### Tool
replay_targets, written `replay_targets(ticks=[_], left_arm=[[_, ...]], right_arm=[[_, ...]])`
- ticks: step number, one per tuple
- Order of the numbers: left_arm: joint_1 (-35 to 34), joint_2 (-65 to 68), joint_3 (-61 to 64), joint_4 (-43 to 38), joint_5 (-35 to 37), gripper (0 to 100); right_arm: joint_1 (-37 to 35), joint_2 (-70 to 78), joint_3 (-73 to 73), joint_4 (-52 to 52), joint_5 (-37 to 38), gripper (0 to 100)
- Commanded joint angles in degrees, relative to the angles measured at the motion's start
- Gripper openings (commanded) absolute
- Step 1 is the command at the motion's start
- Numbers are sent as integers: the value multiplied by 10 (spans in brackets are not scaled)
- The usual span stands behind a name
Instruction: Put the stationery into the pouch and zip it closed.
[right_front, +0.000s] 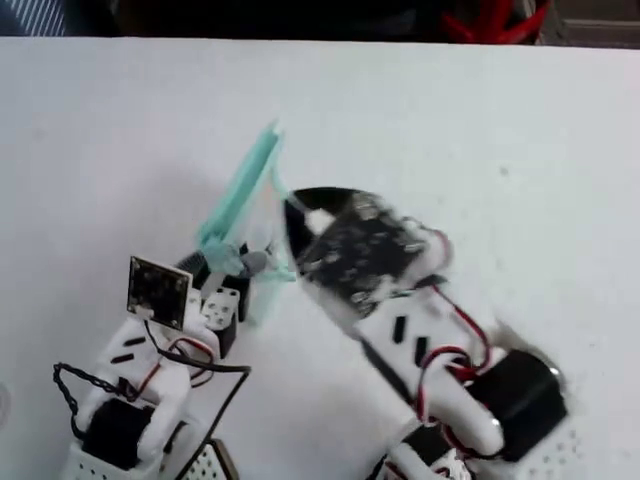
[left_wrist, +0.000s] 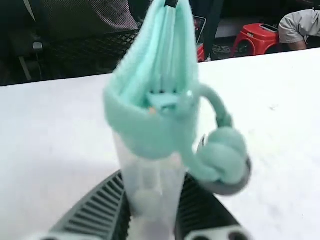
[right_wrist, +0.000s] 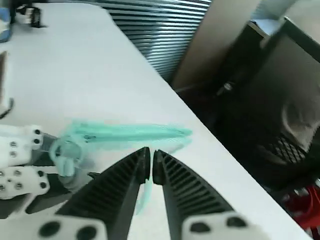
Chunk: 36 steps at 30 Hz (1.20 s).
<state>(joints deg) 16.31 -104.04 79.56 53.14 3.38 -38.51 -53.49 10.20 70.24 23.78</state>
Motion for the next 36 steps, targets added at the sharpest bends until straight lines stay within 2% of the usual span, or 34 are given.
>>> replay_targets(ticks=[1,6,12,15,20,26,31,36], left_arm=[[1,-5,1,-32,-3,20],[-1,-5,-25,-30,-3,20],[16,-2,-73,-24,-47,20],[15,-2,-80,-25,-53,20],[14,-1,-95,-60,-79,20],[-28,15,-93,-162,-135,20],[-65,145,-131,-240,-134,21],[-65,292,-237,-258,-137,21]], right_arm=[[94,-44,34,3,-37,22],[204,-121,142,0,-63,20],[264,-212,329,-58,-65,20],[269,-249,439,-111,-77,20],[272,-289,584,-207,-181,22],[274,-318,644,-233,-178,20],[274,-322,722,-326,-178,23],[274,-322,738,-341,-178,23]])
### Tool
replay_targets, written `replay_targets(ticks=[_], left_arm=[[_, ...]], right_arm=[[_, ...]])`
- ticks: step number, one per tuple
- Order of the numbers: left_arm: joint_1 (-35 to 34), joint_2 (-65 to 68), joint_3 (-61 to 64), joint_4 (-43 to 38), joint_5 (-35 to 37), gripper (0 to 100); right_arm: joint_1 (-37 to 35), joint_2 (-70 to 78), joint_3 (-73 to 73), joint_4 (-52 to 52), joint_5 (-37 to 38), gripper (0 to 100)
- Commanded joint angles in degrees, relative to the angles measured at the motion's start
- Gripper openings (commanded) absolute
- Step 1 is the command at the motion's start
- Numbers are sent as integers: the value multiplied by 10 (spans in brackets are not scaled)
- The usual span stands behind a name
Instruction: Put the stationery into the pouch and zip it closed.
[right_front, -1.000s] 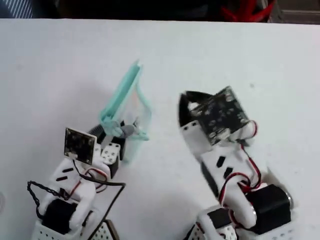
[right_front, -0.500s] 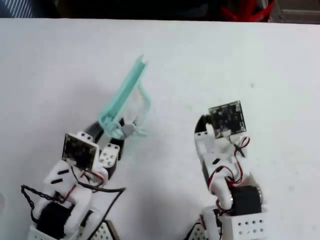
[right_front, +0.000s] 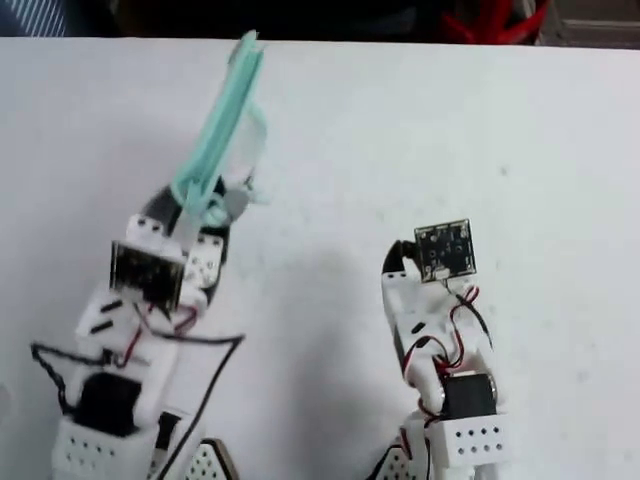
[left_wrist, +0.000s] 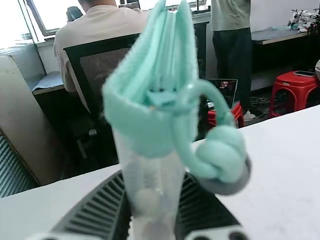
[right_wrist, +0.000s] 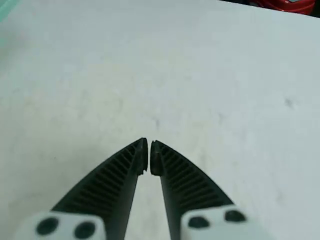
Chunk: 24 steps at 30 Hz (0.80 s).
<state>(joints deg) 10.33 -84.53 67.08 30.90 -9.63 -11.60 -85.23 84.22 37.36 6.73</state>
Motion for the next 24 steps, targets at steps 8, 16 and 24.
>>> replay_targets(ticks=[8,16,24], left_arm=[[-84,252,-177,-135,-105,21],[-91,388,-172,-205,-103,21],[-5,446,-113,-206,-75,21]], right_arm=[[5,-5,-2,-12,-6,24],[32,-5,-2,-16,-6,24],[35,-5,-2,-21,-6,24]])
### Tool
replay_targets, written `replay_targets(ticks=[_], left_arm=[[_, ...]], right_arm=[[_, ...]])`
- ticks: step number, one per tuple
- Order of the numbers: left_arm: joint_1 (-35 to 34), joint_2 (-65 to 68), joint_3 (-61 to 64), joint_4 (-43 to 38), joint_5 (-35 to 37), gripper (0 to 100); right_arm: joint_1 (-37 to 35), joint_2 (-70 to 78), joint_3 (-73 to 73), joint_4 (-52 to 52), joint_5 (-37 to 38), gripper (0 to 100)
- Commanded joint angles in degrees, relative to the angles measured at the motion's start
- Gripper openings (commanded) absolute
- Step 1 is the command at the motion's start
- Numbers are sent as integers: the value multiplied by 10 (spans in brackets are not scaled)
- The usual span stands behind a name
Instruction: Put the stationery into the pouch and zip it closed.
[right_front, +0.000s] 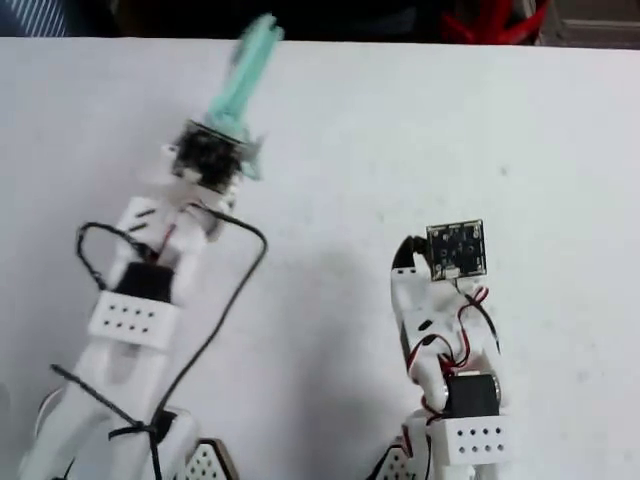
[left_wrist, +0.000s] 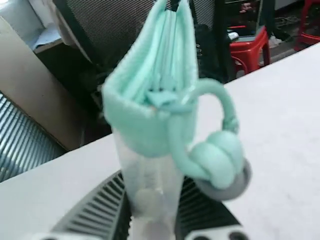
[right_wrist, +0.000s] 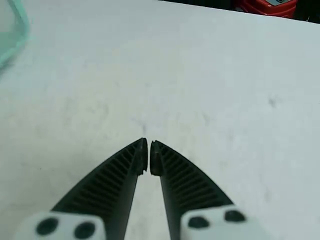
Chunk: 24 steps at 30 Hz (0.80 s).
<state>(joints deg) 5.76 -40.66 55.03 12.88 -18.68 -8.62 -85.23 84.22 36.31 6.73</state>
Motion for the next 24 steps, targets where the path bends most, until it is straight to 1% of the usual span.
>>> replay_targets(ticks=[1,7,9,11,13,15,17,18,22,24], left_arm=[[51,13,15,-25,16,21],[100,68,22,-25,17,23],[118,93,22,-25,17,38],[135,113,24,-25,17,70],[149,125,25,-21,20,124],[160,129,25,-18,57,164],[174,129,12,14,91,185],[182,129,-1,42,98,189],[216,129,-69,181,101,203],[231,129,-100,245,103,238]], right_arm=[[5,-5,-2,-10,-6,24],[6,-6,-2,-10,-6,24],[15,-6,-2,-10,-7,23],[36,-6,-4,-10,-11,22],[51,-6,-5,-11,-11,21],[59,-6,-5,-19,-11,21],[61,-6,-5,-19,-11,21],[61,-6,-5,-19,-11,21],[61,-6,-5,-22,-11,22],[61,-6,-5,-22,-11,24]])
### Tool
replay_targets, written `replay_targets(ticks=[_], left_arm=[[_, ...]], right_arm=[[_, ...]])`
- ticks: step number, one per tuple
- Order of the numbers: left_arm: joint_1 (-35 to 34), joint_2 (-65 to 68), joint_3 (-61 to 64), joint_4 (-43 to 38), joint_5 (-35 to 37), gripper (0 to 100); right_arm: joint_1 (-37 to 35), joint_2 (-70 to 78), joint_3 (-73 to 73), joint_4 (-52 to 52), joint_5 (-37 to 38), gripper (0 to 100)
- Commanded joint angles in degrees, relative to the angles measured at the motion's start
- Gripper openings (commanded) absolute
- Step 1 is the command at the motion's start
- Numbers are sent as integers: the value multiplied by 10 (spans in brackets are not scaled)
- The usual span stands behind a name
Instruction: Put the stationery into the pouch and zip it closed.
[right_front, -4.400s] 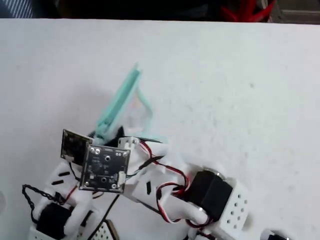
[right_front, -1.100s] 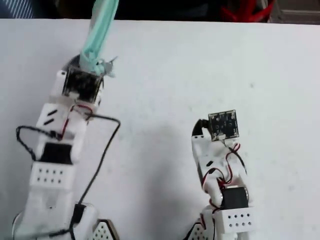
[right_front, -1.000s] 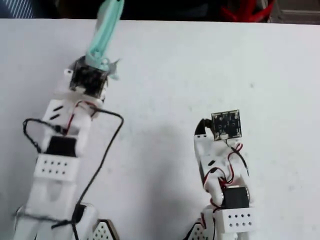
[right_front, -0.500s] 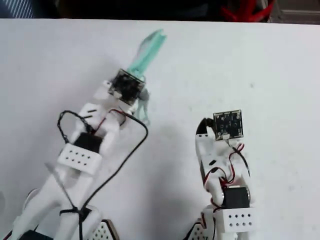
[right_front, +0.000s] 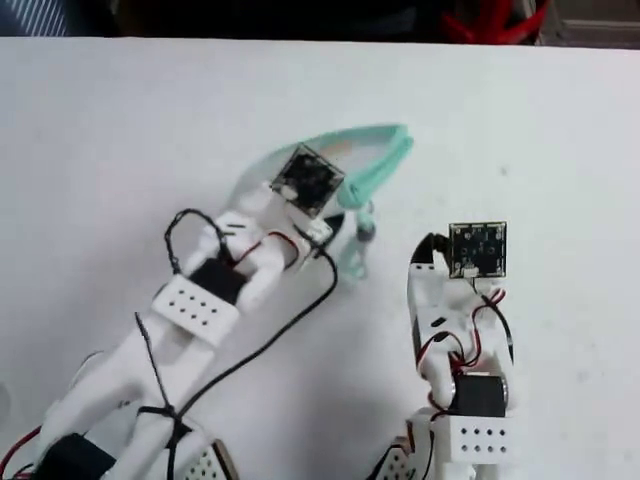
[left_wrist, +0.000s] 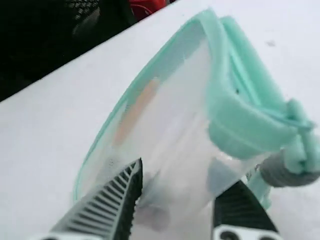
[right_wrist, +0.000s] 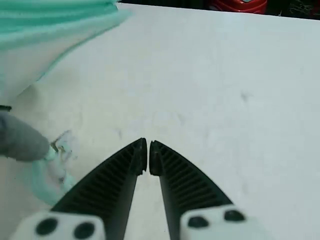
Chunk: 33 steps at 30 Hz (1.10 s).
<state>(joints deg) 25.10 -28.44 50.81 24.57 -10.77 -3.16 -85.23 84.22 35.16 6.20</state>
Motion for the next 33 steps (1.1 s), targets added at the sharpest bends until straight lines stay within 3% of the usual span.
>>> replay_targets(ticks=[1,5,8,10,15,20,28,30,33], left_arm=[[42,8,-71,152,34,250],[41,10,-101,180,68,256],[38,10,-105,175,5,252],[42,7,-107,160,-24,234],[38,-1,-109,114,4,164],[47,-65,-108,171,10,285],[107,-95,-108,229,11,303],[102,-102,-114,229,7,301],[29,-114,-147,227,8,296]], right_arm=[[7,-6,-5,-11,-6,24],[28,-6,-6,-11,-7,25],[32,-6,-6,-11,-21,26],[43,-6,-6,-11,-39,57],[49,-6,-6,-10,-51,155],[50,-6,-6,-10,-53,159],[86,-6,-16,-11,-56,159],[87,-6,-18,-11,-56,159],[85,-6,-18,-11,-56,159]])
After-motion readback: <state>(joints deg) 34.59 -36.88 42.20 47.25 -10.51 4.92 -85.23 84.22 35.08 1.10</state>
